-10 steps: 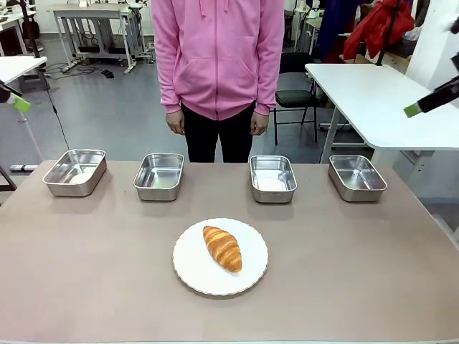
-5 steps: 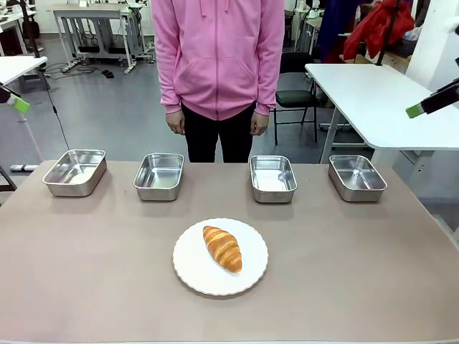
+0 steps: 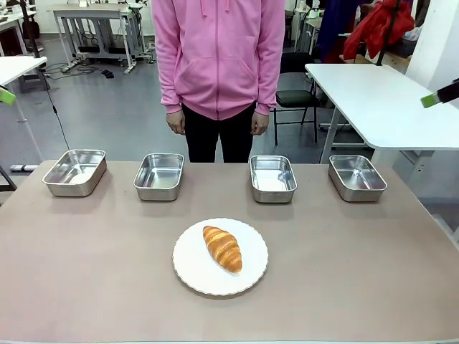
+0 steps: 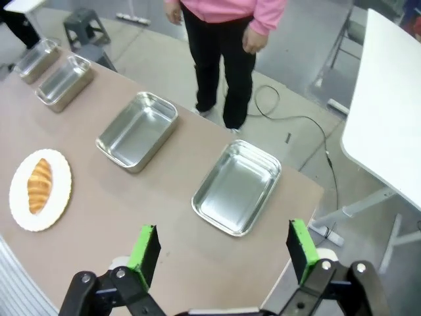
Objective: Place the bread in the container.
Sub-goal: Place the Butter Roll into the Airtight Container indicated by the human.
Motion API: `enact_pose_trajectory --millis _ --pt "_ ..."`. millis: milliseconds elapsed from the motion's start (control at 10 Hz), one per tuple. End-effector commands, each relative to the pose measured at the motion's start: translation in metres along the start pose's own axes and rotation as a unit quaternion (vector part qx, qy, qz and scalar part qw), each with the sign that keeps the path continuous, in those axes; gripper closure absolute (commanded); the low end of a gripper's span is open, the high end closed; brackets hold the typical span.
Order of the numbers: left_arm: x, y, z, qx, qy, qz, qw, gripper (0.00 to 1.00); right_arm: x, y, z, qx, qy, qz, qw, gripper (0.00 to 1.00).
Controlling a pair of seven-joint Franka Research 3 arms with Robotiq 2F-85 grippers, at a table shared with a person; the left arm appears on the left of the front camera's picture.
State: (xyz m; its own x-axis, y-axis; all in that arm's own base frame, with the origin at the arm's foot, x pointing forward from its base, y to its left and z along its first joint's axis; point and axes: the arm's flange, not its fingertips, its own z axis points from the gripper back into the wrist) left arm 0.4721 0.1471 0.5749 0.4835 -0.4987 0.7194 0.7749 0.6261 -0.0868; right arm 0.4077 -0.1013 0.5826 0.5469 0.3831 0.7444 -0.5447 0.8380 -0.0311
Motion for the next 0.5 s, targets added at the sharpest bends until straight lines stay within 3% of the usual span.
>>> enact_pose_trajectory --millis 0,400 --pt "0.003 0.006 0.01 -0.03 -0.045 -0.005 0.999 0.0 -0.001 -0.024 -0.006 0.059 -0.026 0.013 0.998 0.0" --pt "0.005 0.002 0.025 -0.041 -0.069 0.028 0.996 0.0 -0.005 -0.038 -0.002 0.073 -0.045 0.01 0.996 0.0"
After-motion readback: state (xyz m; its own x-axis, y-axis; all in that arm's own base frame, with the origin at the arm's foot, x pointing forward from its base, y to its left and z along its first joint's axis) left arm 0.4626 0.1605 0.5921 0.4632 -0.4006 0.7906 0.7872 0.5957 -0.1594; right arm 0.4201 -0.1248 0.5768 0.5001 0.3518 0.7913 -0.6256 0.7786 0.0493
